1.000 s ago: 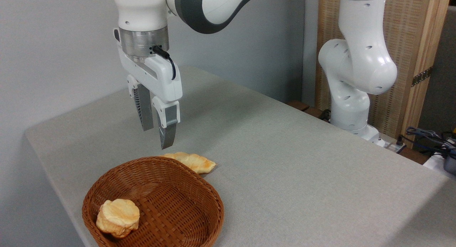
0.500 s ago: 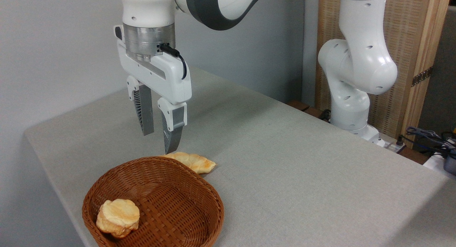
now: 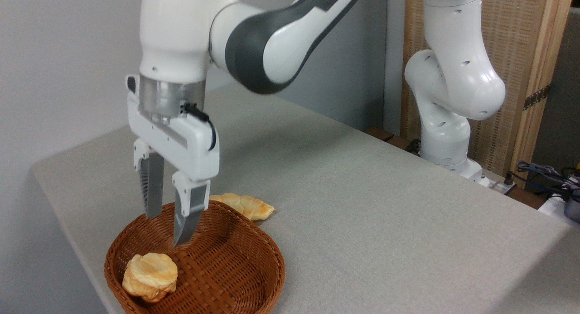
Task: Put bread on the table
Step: 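Lower the open gripper into the basket over the bread piece, then close the gripper on the bread piece inside the basket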
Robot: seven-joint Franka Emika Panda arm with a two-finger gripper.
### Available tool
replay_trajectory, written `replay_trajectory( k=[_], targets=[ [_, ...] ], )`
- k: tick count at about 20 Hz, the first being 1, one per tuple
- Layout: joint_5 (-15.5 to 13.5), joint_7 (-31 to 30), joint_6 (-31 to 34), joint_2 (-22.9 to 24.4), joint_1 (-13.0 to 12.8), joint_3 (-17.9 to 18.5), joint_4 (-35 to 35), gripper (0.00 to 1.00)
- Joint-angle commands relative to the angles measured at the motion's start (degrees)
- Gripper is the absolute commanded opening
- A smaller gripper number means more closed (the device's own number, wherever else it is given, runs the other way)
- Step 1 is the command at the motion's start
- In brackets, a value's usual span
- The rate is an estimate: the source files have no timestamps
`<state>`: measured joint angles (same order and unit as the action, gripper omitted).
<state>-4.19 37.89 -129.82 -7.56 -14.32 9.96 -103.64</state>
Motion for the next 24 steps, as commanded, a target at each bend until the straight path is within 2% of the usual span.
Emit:
replay_trajectory(
  k=[1,7,24],
  targets=[
    [0.14,-0.27,-4.90,-2.80,-0.35,0.32,0.37,1.00],
    [0.14,-0.27,-10.45,-7.03,-0.44,-0.11,0.37,1.00],
    [0.93,0.26,-10.71,-9.49,-0.44,0.06,0.37,1.00]
  ],
)
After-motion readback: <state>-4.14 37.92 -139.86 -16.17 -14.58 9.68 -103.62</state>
